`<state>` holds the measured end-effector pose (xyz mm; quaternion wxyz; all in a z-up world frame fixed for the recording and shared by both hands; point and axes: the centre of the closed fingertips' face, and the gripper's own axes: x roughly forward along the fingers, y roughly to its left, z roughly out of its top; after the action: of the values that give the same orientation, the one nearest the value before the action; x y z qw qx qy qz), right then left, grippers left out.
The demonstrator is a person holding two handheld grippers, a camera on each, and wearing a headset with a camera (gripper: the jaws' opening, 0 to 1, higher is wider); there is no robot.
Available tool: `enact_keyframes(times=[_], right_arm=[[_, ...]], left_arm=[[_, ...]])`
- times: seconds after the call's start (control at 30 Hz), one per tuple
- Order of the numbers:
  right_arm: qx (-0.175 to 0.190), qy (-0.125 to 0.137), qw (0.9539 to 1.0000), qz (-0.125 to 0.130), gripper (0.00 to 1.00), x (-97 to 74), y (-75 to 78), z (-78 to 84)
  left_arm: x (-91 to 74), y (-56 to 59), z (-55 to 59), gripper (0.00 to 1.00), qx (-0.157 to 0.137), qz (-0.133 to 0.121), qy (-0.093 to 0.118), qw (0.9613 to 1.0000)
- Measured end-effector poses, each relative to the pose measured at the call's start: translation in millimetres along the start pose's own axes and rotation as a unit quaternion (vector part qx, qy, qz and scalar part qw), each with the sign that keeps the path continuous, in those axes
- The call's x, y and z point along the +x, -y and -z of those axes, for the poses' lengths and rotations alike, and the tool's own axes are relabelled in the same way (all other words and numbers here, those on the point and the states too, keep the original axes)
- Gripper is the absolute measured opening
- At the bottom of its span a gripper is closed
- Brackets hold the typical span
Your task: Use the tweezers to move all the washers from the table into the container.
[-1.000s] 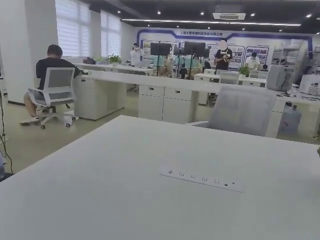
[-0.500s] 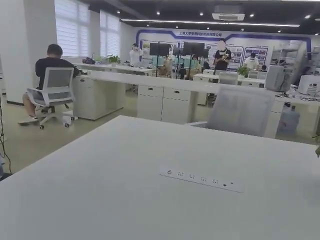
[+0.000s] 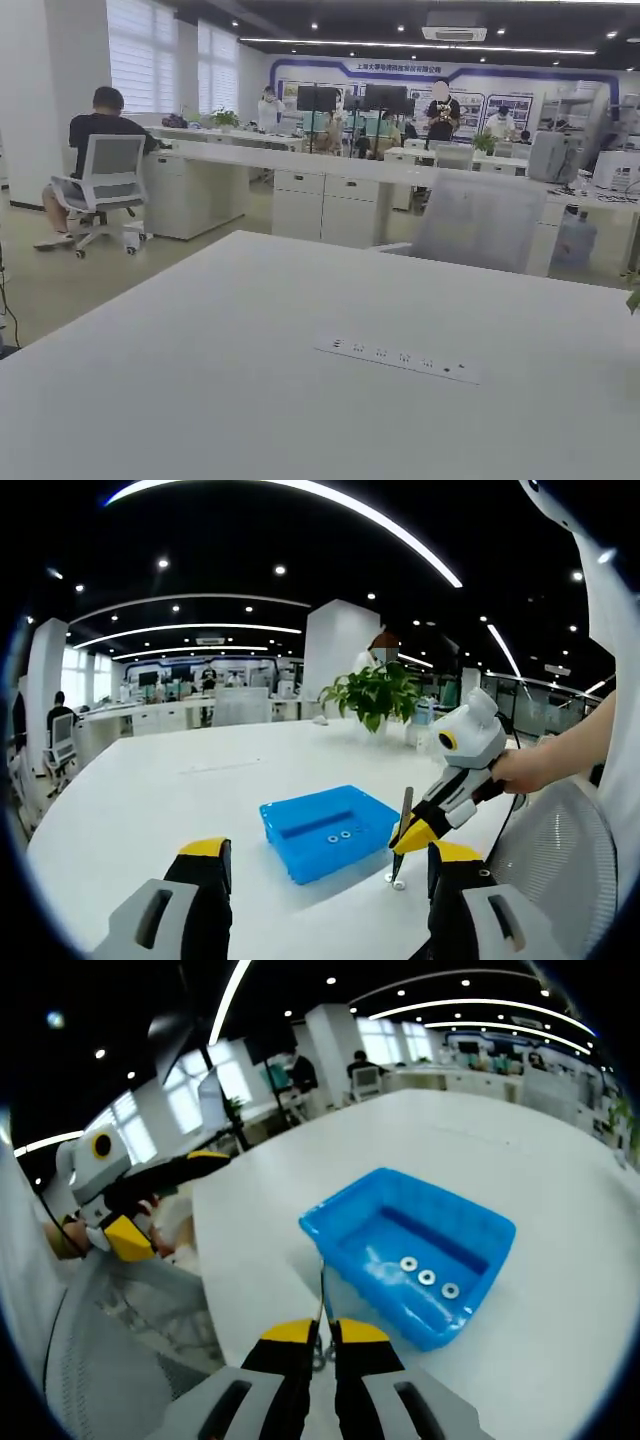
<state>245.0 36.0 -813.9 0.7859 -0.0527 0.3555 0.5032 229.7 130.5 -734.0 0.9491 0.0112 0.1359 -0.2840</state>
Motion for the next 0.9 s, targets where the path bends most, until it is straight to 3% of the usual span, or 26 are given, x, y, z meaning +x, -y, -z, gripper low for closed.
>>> enact_keyframes(times=[0.2,0.4,0.5,0.67,0.9], right_arm=[[-0.016,0.003,0.9998,0.009,0.04,0.9,-2.8,-0.9],[-0.056,-0.009,0.9983,0.014,0.04,2.0,-8.7,2.9],[-0.093,-0.013,0.9955,0.018,0.04,2.7,-12.3,3.5],[-0.117,-0.017,0.9929,0.015,0.04,4.3,-18.7,5.0],[-0.093,0.001,0.9955,0.019,0.03,-0.7,-11.9,-1.0]], left_arm=[[-0.5,-0.5,0.6,0.81,0.001,0.000,-0.001,1.0000],[-0.6,0.5,1.5,0.81,0.002,0.002,-0.003,1.0000],[-0.5,1.2,1.5,0.81,0.003,0.002,-0.004,1.0000],[-0.6,1.4,2.3,0.81,0.004,0.003,-0.006,1.0000],[-0.6,2.0,1.4,0.81,0.004,0.002,-0.005,1.0000]])
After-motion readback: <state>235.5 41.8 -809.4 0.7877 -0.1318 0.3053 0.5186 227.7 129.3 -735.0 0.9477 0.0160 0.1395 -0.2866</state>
